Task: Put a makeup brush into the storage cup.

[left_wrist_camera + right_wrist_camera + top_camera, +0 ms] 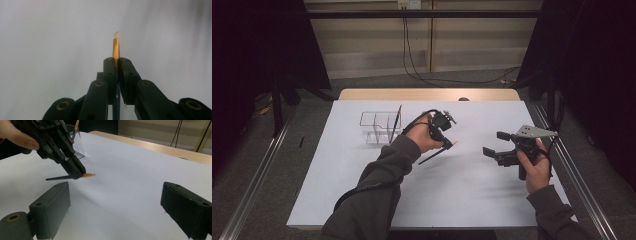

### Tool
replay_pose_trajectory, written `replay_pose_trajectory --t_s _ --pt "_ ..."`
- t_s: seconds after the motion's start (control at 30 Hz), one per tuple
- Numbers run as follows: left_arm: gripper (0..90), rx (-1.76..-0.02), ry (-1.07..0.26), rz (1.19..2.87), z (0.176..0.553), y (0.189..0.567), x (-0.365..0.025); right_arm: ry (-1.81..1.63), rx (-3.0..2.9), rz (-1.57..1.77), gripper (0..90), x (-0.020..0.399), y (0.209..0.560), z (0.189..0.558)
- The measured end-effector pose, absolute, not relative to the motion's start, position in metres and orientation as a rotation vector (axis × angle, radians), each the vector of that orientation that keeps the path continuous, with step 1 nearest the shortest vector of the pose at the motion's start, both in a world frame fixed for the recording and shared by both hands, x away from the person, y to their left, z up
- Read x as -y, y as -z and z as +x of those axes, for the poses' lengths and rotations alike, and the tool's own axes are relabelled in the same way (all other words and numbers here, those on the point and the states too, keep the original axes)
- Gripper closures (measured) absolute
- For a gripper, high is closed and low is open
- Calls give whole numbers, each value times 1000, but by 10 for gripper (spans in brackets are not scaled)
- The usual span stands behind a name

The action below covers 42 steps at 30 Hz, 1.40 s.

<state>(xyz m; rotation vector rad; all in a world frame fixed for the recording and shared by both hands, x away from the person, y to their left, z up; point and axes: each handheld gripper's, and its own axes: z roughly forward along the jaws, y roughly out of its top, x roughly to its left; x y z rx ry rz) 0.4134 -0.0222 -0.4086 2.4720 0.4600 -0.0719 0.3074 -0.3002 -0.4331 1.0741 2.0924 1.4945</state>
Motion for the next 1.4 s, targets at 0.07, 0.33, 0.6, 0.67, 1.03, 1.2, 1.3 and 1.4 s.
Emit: replay_pose_trajectory --t_s 0.07,0.33,0.6,0.67,1.03,1.2,1.3,1.4 --pt "842 -461 47 2439 414 404 17 -1494 -2093 1071 85 300 433 308" --pt "842 -489 17 2307 413 396 3 -1491 -2095 1076 85 298 434 308" --pt "842 -536 -5 2195 411 393 -9 -1493 -2097 1073 85 298 434 308" --pt "842 -548 -10 2157 411 391 -12 -1493 -2093 1076 85 299 434 308" --pt "842 -587 -54 2028 408 385 -30 -1490 -2098 1075 85 299 435 308" --pt "842 -601 -59 1981 408 384 -37 -1496 -2096 1079 85 300 435 308" --pt "842 -608 -67 1935 408 384 -41 -1495 -2100 1077 85 299 435 308" --pt "842 -617 -75 1902 409 383 -46 -1491 -2100 1075 85 299 435 308"
